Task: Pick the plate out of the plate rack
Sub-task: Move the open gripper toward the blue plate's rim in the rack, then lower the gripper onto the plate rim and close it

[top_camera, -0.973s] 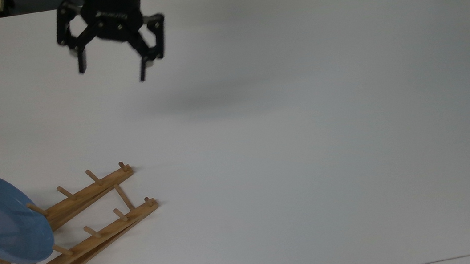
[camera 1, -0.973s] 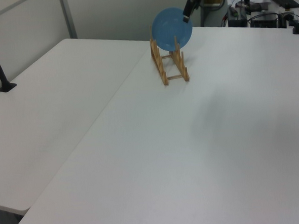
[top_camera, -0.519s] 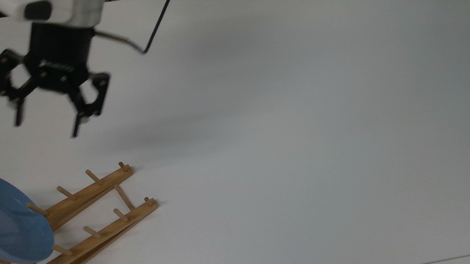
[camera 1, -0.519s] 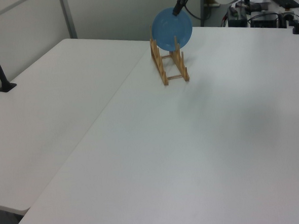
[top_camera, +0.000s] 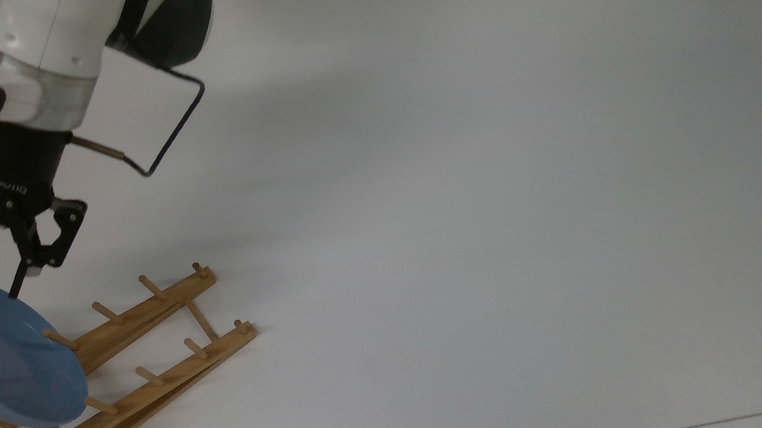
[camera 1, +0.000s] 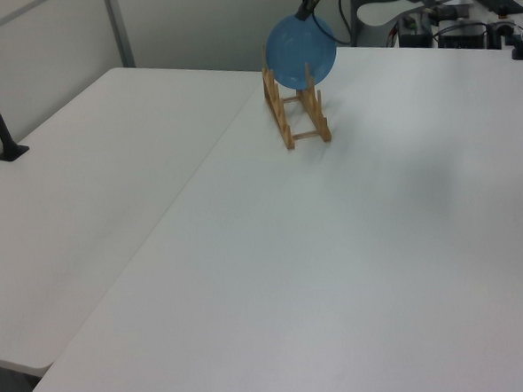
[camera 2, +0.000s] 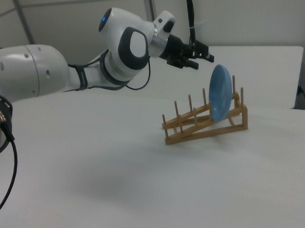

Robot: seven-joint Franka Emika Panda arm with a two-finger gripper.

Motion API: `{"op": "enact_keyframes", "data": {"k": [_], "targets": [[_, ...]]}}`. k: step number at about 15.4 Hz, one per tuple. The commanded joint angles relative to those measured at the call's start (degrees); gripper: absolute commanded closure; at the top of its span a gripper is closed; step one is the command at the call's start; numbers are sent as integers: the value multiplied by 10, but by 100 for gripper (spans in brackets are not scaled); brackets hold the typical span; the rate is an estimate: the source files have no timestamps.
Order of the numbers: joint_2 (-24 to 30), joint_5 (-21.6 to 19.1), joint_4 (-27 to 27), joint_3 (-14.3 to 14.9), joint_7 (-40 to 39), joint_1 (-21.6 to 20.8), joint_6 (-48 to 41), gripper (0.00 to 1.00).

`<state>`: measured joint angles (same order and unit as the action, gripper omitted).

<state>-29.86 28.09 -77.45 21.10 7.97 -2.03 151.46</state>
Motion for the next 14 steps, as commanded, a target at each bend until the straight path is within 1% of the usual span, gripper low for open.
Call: {"op": "enact_keyframes", "data": {"k": [1,4,7,10,14], "targets": [[-48,4,40,25,-4,-3,23,29],[-64,4,53,37,-9,3,28,33],[-76,5,53,47,-11,4,40,39],[-83,7,53,48,-18,16,48,47],[-87,7,53,48,-27,24,49,49]]}}
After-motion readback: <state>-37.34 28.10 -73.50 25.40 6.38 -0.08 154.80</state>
